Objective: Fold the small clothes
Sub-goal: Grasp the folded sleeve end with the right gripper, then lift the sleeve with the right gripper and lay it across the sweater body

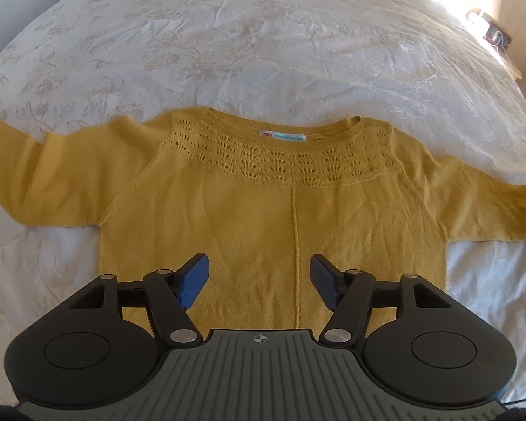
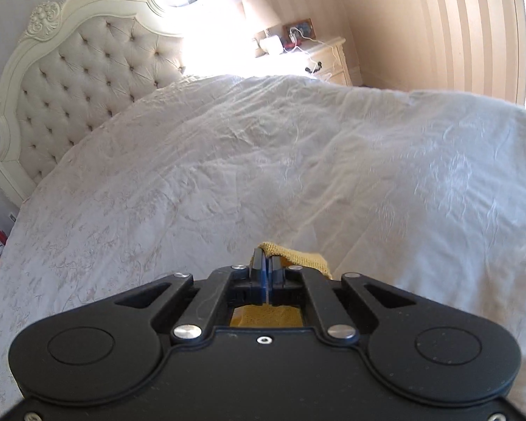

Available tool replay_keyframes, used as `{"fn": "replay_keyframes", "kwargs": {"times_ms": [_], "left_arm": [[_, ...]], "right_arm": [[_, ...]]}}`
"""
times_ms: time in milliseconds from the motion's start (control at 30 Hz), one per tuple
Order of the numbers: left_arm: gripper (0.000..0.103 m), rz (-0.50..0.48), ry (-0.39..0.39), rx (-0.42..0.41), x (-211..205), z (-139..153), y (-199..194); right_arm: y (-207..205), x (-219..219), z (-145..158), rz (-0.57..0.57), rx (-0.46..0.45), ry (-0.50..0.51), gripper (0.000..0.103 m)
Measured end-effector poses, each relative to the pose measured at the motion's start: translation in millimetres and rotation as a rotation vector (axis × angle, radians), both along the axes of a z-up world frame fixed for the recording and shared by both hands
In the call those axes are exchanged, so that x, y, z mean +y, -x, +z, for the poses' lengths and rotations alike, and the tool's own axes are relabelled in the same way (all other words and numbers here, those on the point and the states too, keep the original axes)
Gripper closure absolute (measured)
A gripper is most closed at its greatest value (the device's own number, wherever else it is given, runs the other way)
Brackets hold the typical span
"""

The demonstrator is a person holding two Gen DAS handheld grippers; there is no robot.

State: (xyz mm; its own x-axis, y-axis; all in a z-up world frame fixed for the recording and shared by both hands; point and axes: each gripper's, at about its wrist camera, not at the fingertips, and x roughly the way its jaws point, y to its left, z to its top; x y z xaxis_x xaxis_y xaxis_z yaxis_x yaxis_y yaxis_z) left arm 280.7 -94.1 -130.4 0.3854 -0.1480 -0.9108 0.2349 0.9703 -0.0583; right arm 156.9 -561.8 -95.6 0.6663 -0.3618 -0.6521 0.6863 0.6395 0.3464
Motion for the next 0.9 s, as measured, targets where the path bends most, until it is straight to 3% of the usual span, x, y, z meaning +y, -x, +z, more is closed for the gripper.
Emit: {"fn": "replay_keyframes", "kwargs": {"times_ms": [167, 300, 367, 500, 533, 567, 633, 900], "left_arm": [[0.041, 0.025, 0.015, -0.005, 8, 2, 2], [0.041, 0.037, 0.013, -0.008, 13, 3, 5], [0.041, 0.037, 0.009, -0.006, 13, 3, 6], [0.041, 0.035, -0.003, -0.018, 10, 7, 9], [0.041, 0.035, -0.006, -0.020, 9, 8, 10], [0.041, 0.035, -0.008, -0.019, 8, 7, 11], [0.041, 0.029, -0.012, -0.009, 5, 5, 11], [0.041, -0.029, -0.032, -0.012, -13, 6, 15]], "right_arm": [[-4, -18, 10, 0.023, 0.104, 0.107, 0.096], [-10, -44, -5, 0.054, 0.248, 0.176, 0.096], [-8, -59, -19, 0.035, 0.291, 0.139, 0.090], [18, -69, -35, -0.045, 0.231, 0.022, 0.085], [22, -68, -40, -0.050, 0.222, -0.007, 0.079], [27, -66, -46, -0.051, 0.218, -0.036, 0.065], [34, -62, -56, -0.043, 0.214, -0.079, 0.048], [45, -68, -95, -0.144, 0.135, -0.267, 0.042]]}}
